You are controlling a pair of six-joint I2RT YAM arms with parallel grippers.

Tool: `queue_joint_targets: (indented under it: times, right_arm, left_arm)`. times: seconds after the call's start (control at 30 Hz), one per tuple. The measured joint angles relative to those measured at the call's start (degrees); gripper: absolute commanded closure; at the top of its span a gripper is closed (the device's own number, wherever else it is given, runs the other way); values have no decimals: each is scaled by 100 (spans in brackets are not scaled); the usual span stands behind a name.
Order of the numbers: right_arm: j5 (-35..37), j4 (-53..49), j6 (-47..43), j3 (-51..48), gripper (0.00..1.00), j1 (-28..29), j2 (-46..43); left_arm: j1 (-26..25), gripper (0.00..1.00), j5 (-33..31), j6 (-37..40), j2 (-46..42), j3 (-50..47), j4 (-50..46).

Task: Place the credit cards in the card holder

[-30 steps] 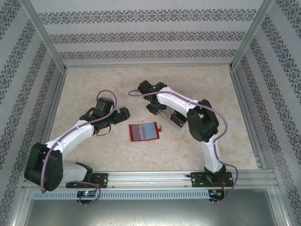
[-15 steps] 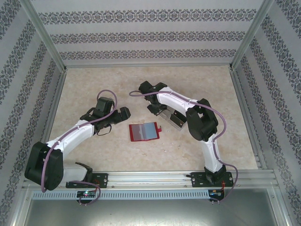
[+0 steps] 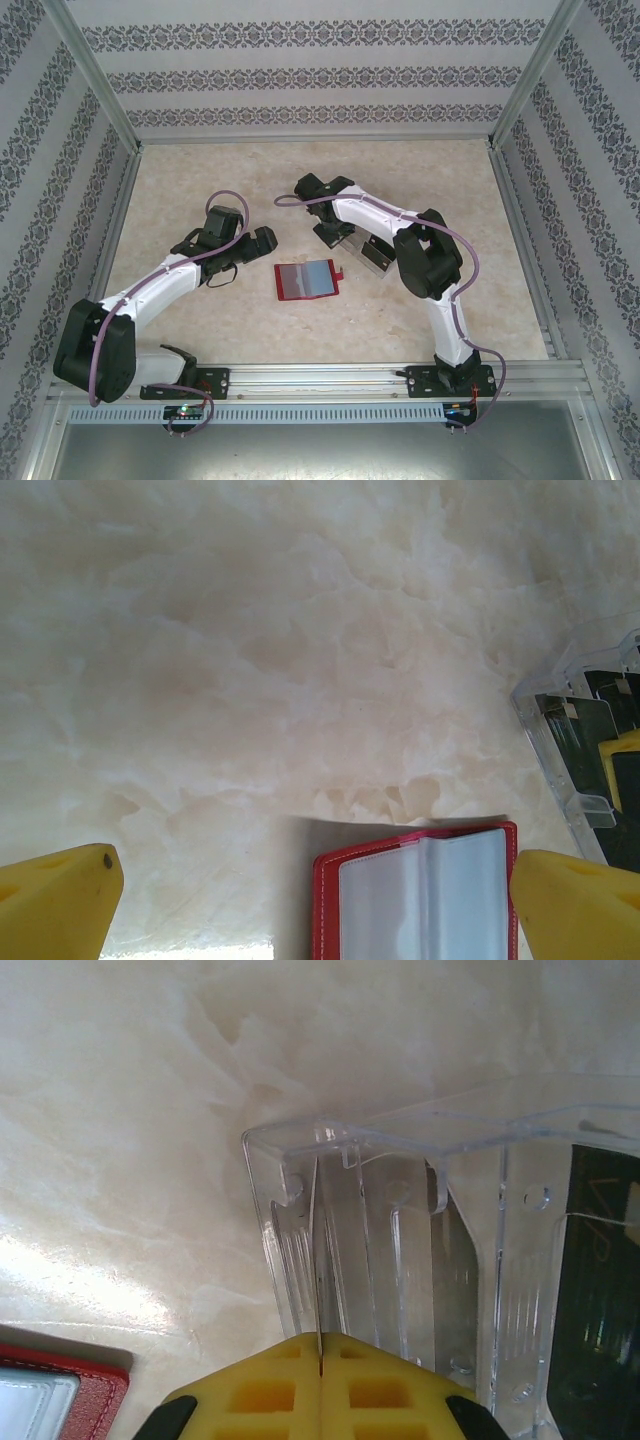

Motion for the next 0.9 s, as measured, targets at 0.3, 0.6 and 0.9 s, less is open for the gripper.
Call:
queue_joint_targets:
  times: [0.3, 0.6, 0.9]
  right_arm:
    - [-2, -155, -44, 179, 100, 4, -4]
    - [9, -376, -81, 688, 100, 79, -125]
    - [-133, -420, 85, 1008, 100, 448, -1012]
  left_arm:
    - [0, 0, 26, 4, 35, 4, -2]
    - [0, 0, 107, 57, 109, 120, -17]
    - [-219, 0, 125, 651, 240, 560, -651]
